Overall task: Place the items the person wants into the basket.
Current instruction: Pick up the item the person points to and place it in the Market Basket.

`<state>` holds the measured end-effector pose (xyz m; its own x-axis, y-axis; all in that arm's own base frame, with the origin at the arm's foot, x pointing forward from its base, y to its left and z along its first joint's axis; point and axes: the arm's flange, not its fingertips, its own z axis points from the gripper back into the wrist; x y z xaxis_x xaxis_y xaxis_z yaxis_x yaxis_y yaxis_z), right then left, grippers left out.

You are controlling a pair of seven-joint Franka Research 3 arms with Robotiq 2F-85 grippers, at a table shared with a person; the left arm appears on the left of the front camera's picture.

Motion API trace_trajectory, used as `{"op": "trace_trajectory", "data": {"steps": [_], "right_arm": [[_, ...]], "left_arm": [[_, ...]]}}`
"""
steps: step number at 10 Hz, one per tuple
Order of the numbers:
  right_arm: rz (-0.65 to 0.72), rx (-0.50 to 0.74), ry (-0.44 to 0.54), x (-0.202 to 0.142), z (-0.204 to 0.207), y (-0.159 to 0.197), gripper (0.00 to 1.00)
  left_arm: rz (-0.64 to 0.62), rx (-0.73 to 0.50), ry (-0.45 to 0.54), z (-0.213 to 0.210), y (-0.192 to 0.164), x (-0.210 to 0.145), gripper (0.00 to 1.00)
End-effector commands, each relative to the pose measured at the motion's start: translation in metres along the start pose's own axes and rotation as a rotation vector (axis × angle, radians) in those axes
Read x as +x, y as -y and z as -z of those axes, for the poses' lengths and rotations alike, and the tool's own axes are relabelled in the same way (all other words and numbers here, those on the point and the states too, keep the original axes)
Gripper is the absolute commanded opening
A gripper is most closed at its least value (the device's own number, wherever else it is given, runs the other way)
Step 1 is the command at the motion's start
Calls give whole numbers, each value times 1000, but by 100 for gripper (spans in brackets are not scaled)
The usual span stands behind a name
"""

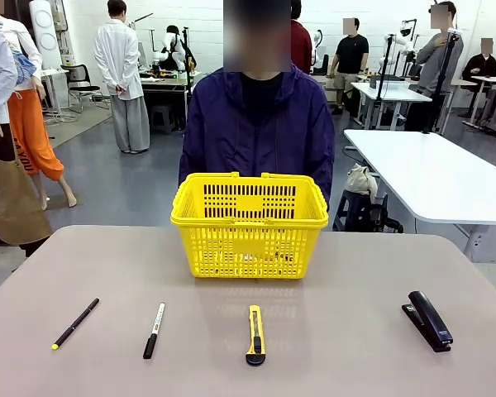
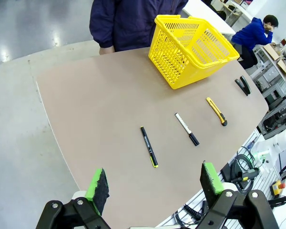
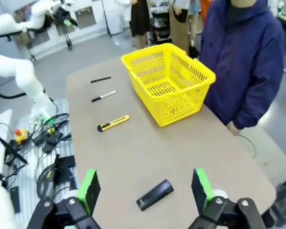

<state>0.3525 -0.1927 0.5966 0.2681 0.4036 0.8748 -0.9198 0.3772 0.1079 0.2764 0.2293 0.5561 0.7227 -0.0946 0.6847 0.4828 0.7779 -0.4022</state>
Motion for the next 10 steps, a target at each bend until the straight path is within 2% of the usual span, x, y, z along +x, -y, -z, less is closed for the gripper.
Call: {"op": "trace_trajectory", "data": {"steps": [1, 5, 6, 7, 10], "right_arm": [[50, -20, 6, -18, -4, 11, 100], [132, -97, -9, -59, -18, -11, 100], [133, -107, -19, -60, -16, -15, 100], [139, -87, -15, -60, -27, 2, 100], [139, -87, -15, -60, -27, 2, 100]], "left_arm": [[17, -14, 15, -2, -1, 0, 100], [17, -14, 15, -2, -1, 0, 100], [17, -14, 15, -2, -1, 0, 100], [17, -14, 15, -2, -1, 0, 100], [17, -14, 15, -2, -1, 0, 100]]}}
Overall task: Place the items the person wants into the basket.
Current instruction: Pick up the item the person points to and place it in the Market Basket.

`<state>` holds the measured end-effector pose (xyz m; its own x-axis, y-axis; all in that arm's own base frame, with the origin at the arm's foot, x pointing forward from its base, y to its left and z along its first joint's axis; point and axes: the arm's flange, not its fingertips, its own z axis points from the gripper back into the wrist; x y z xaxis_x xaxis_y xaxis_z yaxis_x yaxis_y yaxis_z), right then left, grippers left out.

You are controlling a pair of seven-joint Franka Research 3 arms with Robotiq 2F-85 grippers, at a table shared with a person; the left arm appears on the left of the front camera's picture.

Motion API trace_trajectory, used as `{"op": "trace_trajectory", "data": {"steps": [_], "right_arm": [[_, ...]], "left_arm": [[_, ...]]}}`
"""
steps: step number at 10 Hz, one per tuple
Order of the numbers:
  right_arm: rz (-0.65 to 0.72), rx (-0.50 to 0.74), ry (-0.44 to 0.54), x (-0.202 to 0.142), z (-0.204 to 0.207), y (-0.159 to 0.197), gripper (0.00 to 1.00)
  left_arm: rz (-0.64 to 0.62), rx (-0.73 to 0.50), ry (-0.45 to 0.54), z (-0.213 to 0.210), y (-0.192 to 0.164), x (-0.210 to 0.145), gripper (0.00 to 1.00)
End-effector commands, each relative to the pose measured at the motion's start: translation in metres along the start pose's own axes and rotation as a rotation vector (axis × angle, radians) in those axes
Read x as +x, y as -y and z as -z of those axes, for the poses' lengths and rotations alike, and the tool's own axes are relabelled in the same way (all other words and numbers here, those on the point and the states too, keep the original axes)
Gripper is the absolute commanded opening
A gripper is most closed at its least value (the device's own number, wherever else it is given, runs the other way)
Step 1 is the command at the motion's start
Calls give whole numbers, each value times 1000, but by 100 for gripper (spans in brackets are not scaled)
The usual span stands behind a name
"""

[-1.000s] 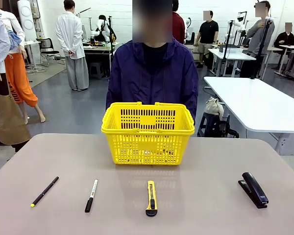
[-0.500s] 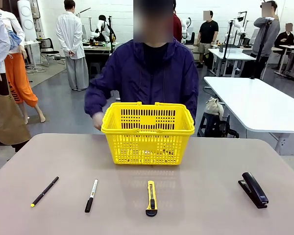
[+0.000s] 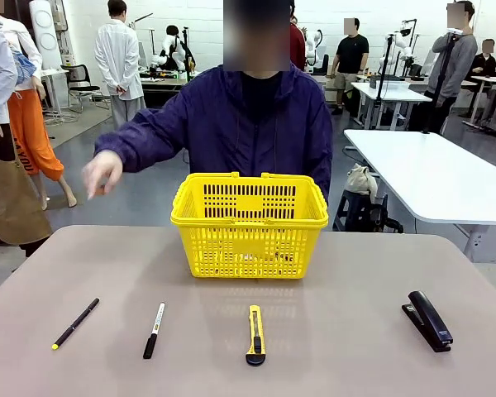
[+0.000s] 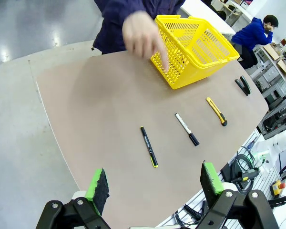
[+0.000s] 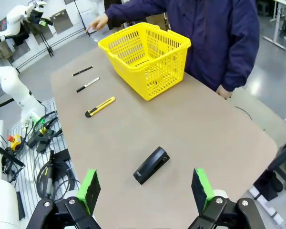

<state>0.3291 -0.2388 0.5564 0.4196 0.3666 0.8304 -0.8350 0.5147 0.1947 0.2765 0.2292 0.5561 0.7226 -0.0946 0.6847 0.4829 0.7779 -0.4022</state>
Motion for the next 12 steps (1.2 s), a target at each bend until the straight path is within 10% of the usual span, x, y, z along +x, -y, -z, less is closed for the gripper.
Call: {"op": "trace_trajectory", "data": {"steps": [1, 12], "right_arm": [[-17, 10, 26, 1, -1, 2, 100], [-17, 10, 26, 1, -1, 2, 100]], "left_arm": [[16, -14, 15, -2, -1, 0, 100], [16, -14, 15, -2, -1, 0, 100]]}}
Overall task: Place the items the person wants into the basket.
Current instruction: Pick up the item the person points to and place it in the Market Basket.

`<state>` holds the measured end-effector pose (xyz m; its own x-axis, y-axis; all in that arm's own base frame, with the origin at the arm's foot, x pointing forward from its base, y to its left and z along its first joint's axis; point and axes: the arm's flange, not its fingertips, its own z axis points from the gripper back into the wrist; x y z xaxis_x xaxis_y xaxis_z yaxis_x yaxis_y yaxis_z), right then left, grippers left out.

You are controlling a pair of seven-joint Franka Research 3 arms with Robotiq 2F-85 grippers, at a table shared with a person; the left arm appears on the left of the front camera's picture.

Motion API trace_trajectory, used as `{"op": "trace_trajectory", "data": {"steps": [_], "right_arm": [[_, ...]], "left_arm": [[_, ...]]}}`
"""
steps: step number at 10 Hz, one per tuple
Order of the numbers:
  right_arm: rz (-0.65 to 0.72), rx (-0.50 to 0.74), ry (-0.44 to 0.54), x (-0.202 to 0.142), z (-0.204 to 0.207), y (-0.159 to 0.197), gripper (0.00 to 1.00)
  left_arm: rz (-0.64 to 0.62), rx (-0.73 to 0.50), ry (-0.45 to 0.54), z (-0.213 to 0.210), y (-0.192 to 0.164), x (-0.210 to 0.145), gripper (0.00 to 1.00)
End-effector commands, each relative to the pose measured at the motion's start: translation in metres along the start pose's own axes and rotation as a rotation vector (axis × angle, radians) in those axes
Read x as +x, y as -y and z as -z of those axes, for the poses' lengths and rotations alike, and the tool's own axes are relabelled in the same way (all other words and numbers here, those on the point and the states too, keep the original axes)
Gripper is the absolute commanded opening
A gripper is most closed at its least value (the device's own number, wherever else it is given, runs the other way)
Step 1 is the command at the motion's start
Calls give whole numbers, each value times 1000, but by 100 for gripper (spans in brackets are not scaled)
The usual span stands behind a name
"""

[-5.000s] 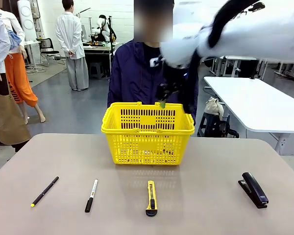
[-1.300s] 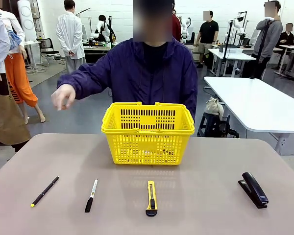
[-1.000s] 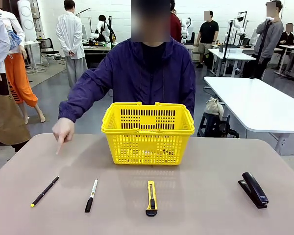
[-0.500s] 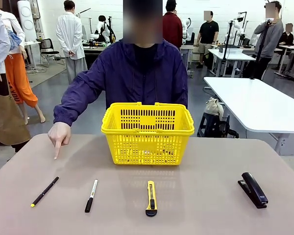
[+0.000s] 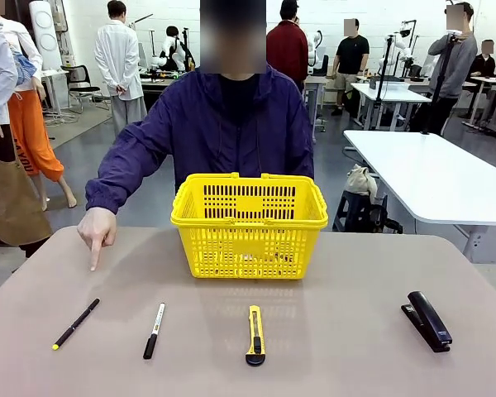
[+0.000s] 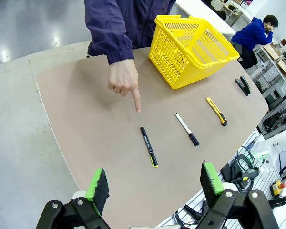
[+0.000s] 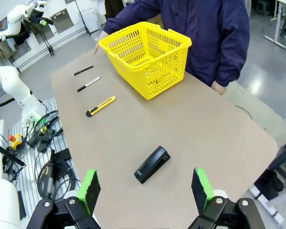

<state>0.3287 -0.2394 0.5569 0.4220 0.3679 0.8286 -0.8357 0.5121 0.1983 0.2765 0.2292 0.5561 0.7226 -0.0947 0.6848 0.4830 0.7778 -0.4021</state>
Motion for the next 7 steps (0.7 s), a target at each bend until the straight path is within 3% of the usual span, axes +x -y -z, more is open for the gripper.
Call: {"op": "trace_trajectory", "data": {"steps": [1, 3, 4, 5, 7], "right_arm": [[-19, 6, 29, 1, 0, 2, 100], [-19, 6, 29, 1, 0, 2, 100], [-19, 6, 29, 1, 0, 2, 100], [-19, 6, 29, 1, 0, 2, 100], [-19, 6, 29, 1, 0, 2, 100]], "left_arm": [[0, 0, 0, 0, 0, 0, 100], [122, 109, -142, 24, 42, 13, 100], [186, 152, -290, 55, 59, 46, 100], [244, 236, -406, 88, 79, 51, 100], [279, 357, -537, 142, 110, 40, 100]]}}
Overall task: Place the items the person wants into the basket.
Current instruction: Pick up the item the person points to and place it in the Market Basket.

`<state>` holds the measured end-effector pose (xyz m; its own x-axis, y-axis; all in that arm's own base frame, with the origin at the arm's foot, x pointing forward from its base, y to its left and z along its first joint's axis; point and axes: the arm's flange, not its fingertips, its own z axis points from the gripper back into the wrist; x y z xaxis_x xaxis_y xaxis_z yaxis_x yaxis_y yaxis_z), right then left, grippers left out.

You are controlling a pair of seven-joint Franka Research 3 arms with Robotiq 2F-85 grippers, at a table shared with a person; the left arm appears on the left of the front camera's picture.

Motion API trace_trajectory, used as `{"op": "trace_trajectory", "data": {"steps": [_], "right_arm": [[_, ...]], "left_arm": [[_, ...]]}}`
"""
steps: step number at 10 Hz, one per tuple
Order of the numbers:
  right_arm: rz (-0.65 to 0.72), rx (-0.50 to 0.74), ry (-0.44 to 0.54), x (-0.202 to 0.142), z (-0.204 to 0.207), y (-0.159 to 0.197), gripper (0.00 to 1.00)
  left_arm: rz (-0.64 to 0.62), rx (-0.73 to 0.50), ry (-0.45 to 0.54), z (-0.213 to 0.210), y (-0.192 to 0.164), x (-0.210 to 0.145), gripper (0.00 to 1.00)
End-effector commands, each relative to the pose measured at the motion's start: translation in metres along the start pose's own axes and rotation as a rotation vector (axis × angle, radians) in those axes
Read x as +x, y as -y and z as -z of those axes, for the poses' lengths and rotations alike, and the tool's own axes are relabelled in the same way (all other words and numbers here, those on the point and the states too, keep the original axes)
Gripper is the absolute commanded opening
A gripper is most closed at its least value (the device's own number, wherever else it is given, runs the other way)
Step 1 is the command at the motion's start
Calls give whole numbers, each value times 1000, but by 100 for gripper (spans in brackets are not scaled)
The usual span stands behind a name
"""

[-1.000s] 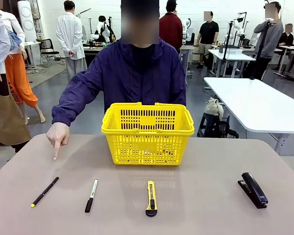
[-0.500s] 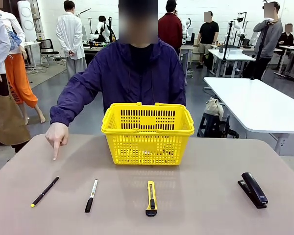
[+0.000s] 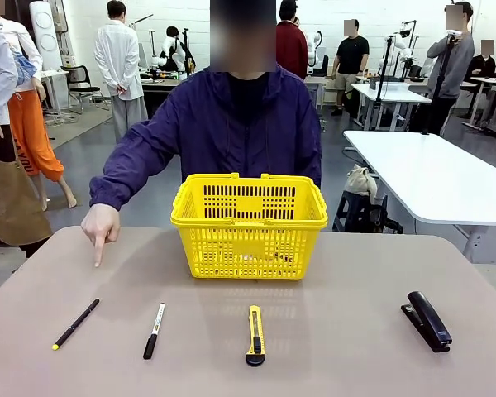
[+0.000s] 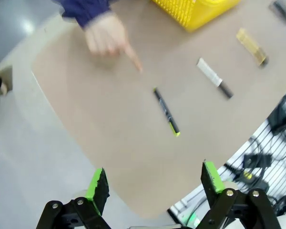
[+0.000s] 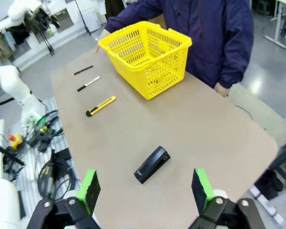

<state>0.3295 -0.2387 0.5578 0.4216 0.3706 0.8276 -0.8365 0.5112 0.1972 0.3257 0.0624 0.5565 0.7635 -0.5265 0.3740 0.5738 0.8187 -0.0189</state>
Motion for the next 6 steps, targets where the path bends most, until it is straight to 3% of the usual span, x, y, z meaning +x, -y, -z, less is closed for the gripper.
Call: {"op": "trace_trajectory", "data": {"steps": [1, 6], "right_arm": [[-17, 5, 31, -1, 0, 2, 100], [-17, 5, 31, -1, 0, 2, 100]], "left_arm": [[11, 109, -140, 33, 26, 7, 100], [-66, 247, -241, 117, 72, 5, 100]]}}
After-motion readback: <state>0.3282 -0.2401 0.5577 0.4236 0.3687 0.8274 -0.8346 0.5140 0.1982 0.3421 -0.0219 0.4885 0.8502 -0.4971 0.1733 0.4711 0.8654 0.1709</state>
